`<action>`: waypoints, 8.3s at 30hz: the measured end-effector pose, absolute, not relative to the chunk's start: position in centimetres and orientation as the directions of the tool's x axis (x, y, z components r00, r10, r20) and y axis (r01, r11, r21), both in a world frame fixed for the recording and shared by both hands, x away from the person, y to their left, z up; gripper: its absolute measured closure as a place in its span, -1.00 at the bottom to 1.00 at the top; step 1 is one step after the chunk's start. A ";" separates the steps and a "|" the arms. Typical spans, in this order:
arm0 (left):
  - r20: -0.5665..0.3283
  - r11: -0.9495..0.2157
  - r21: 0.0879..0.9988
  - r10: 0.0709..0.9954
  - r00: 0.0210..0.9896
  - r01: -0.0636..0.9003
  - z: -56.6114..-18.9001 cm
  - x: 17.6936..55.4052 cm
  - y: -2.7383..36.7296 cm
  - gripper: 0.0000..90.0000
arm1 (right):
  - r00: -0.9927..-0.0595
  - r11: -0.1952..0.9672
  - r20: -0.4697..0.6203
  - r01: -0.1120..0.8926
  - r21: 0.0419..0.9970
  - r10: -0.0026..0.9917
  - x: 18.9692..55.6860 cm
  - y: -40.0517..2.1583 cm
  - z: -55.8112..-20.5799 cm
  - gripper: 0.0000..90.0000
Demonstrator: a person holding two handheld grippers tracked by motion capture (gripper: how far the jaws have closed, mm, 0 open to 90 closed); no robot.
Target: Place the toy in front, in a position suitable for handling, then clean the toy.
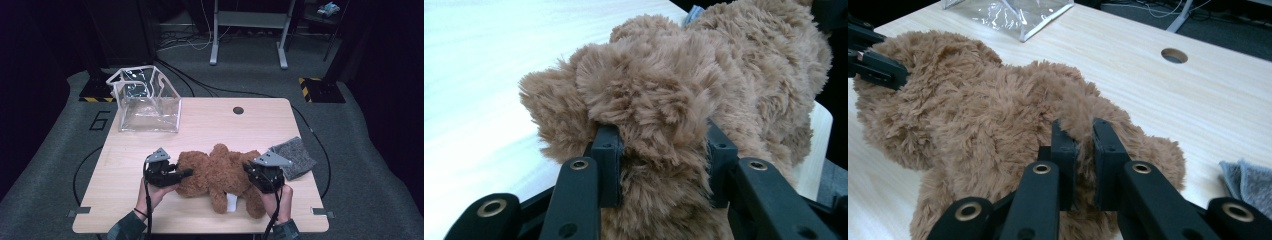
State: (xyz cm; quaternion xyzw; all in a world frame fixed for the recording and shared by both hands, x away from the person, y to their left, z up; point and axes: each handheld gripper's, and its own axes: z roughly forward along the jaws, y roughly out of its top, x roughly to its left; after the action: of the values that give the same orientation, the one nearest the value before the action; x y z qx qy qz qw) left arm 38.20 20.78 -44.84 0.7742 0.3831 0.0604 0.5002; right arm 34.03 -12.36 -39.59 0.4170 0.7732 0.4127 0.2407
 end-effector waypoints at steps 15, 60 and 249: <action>-0.263 -0.220 0.816 0.682 0.682 0.534 -43.3 42.4 20.8 0.35 | -0.525 0.338 -0.063 0.446 0.829 0.849 38.4 -11.4 -38.3 0.84; -0.109 -0.387 0.774 0.699 0.707 0.502 -49.3 39.8 21.4 -0.17 | -0.379 0.240 0.031 0.646 0.724 0.925 39.1 -19.1 -43.4 -0.58; -0.053 -0.276 0.884 0.743 0.667 0.378 -52.4 37.9 22.1 0.75 | -0.711 0.409 0.129 0.533 0.741 0.691 39.6 -2.4 -39.9 0.69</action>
State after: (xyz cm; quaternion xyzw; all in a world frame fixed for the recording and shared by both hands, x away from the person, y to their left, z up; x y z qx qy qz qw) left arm 37.91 22.07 -52.41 0.7760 0.3613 0.1896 0.4810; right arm 39.60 -2.41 -39.87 0.3670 0.8335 0.4010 0.0989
